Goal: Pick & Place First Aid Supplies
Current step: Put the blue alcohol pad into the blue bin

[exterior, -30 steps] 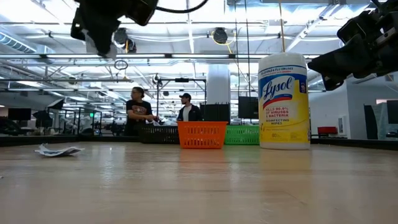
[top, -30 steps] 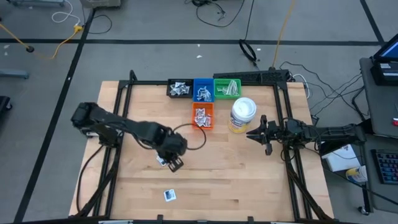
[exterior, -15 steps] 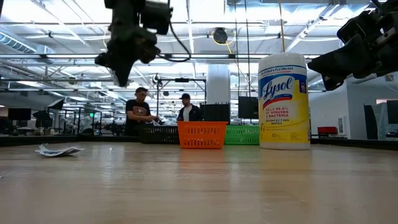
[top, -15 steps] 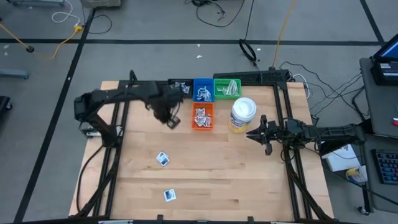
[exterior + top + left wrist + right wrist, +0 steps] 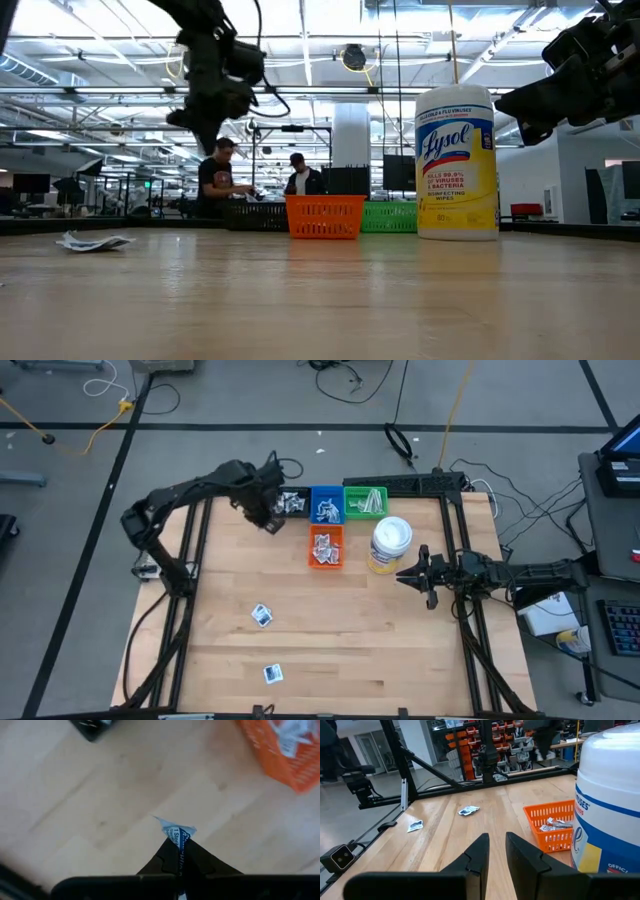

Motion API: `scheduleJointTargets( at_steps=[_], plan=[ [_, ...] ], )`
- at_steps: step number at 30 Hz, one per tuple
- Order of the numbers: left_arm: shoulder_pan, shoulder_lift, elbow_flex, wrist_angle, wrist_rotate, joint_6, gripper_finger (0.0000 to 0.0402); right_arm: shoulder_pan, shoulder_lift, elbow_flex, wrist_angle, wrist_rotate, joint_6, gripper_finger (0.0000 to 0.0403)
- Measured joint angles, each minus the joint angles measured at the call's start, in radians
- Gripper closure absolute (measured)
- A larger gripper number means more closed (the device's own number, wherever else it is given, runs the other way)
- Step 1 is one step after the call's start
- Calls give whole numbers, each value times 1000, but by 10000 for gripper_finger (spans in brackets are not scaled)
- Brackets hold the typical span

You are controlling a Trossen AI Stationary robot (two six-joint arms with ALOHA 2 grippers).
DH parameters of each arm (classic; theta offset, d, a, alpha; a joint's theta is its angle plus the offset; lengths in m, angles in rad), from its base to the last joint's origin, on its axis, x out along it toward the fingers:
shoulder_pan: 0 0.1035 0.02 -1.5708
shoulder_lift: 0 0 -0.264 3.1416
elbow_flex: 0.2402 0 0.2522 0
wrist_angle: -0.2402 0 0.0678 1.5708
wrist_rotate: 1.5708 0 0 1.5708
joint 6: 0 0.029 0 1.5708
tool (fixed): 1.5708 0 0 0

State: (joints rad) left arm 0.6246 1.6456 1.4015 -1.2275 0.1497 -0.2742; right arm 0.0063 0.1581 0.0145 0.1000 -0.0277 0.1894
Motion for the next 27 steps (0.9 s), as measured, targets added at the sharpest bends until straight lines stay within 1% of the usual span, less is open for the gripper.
scheduleJointTargets(
  at_steps=[4,10,17,20,23,27],
  plan=[
    [32,106,106,-12,3,27,400,0,0,0,0,0,0,344],
    [41,293,343,-65,10,84,400,0,0,0,0,0,0,344],
    [42,478,638,-7,33,94,401,0,0,0,0,0,0,344],
    [46,536,745,39,69,88,401,0,0,0,0,0,0,344],
    [50,597,822,48,103,79,401,0,0,0,0,0,0,344],
    [51,661,859,69,120,77,401,0,0,0,0,0,0,344]
  ],
)
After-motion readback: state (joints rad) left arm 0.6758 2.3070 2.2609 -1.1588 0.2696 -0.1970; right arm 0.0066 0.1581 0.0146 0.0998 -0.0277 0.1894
